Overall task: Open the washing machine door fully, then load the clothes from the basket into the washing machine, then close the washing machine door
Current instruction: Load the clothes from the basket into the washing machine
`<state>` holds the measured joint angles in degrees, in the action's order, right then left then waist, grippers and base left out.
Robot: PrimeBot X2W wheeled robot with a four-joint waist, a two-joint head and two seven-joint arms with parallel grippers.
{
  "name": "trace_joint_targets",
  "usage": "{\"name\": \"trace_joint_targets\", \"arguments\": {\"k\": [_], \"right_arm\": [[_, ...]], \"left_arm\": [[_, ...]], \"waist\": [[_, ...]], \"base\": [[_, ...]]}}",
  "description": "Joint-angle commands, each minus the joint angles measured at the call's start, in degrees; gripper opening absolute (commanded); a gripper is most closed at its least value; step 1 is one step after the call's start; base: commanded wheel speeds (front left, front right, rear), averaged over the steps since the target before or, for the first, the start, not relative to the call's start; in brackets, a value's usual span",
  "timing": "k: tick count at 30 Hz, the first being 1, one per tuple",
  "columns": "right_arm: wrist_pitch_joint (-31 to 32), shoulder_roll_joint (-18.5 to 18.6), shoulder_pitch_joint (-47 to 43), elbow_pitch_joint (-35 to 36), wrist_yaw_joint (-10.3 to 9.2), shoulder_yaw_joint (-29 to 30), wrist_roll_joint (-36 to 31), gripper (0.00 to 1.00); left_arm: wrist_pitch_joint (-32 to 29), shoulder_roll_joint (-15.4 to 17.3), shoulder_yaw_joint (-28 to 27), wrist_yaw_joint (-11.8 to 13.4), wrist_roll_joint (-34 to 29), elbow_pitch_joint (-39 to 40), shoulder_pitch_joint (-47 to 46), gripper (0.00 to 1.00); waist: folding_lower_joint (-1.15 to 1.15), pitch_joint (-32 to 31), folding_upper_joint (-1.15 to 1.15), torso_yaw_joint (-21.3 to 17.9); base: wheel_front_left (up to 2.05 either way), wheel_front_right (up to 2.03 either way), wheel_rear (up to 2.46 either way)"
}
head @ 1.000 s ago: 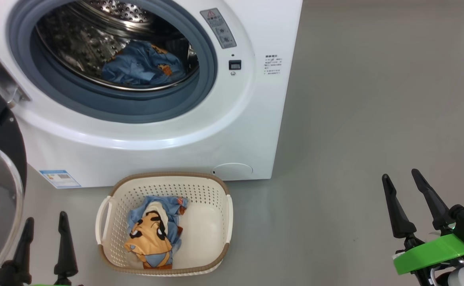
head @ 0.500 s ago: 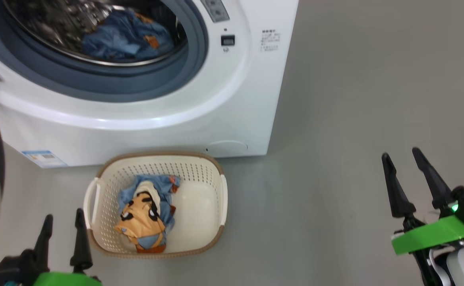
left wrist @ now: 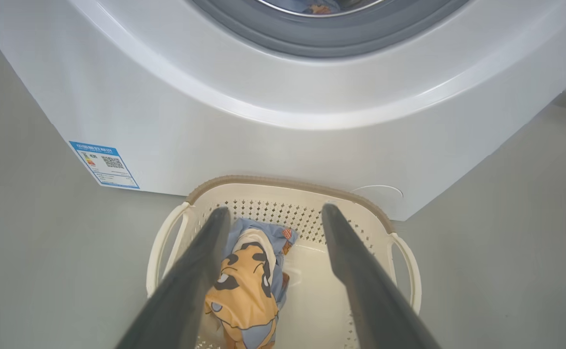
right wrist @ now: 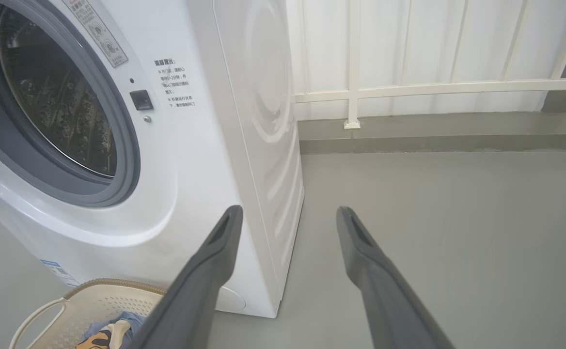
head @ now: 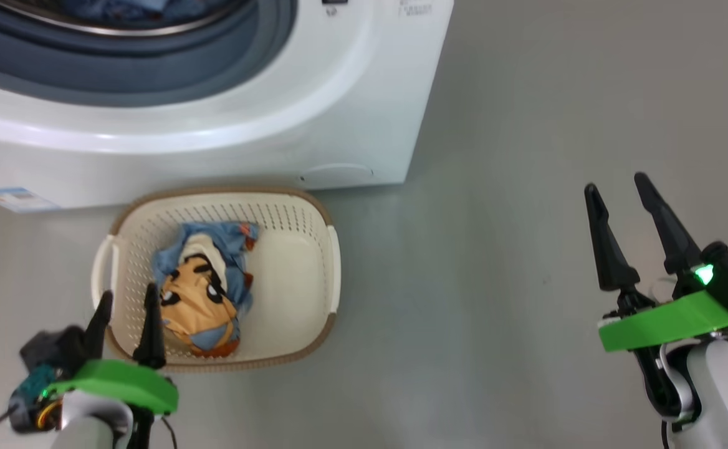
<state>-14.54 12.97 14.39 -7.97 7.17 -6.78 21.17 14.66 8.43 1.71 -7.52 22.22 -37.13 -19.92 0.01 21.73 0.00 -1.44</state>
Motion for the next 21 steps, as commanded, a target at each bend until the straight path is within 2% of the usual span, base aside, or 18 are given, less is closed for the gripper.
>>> {"name": "trace_joint_targets", "arguments": {"k": [1,21], "right_arm": [[-0.5,0.4,1.2,1.5,0.32,-1.1,0.0,1.00],[-0.5,0.7,8.1,2.8,0.32,-1.6,-0.4,1.00]], "left_arm": [[0.3,1.9,-0.9,0.0,0.4,-0.6,-1.9,1.00],[0.3,5.1,10.0,0.0,4.9,-25.8,-21.2,1.00]], "waist": [[-0.01,3.4,0.00,-0.9],[-0.01,15.4,0.00,-1.8]], "base": [[0.00,0.00,0.00],[0.00,0.00,0.00]]}}
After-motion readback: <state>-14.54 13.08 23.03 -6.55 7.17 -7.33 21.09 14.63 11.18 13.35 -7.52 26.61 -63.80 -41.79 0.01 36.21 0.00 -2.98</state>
